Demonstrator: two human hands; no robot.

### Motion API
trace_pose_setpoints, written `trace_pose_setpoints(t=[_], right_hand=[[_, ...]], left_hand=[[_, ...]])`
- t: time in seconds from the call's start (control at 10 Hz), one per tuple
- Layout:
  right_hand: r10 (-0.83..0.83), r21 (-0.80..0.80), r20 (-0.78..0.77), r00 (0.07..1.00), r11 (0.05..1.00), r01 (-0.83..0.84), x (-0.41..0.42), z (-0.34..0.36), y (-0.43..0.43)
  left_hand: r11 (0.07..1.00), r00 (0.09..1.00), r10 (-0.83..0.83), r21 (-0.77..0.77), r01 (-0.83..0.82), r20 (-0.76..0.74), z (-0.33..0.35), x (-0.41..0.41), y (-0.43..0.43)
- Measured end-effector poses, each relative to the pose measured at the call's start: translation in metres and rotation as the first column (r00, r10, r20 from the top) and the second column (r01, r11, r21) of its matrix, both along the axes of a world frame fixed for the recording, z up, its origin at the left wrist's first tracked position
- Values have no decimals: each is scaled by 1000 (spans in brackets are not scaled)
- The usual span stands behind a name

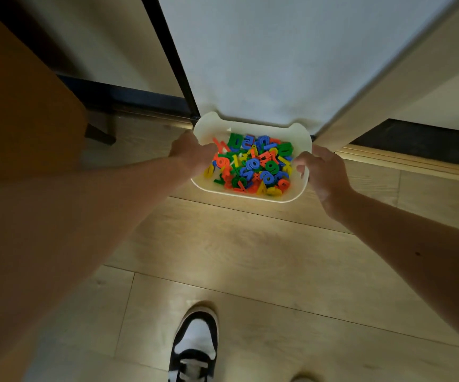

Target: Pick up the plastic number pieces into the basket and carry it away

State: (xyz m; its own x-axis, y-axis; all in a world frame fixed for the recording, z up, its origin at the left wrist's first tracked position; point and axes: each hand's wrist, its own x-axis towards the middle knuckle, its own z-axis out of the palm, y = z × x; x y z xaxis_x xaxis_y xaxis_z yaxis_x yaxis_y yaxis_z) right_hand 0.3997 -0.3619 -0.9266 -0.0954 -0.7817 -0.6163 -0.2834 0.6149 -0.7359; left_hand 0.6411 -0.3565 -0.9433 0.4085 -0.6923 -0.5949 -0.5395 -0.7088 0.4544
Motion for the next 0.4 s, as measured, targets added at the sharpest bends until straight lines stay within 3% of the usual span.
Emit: trace_pose_setpoints(t=[0.3, 0.4], right_hand=[[27, 16, -36, 999, 1000, -26, 4, -12, -9], [64, 12, -124, 990, 998, -63, 6, -9, -9]], left_hand=[[998, 998, -18, 60, 22, -67, -12, 7, -15], [1000, 998, -1, 29, 2, -63, -9, 5, -15]])
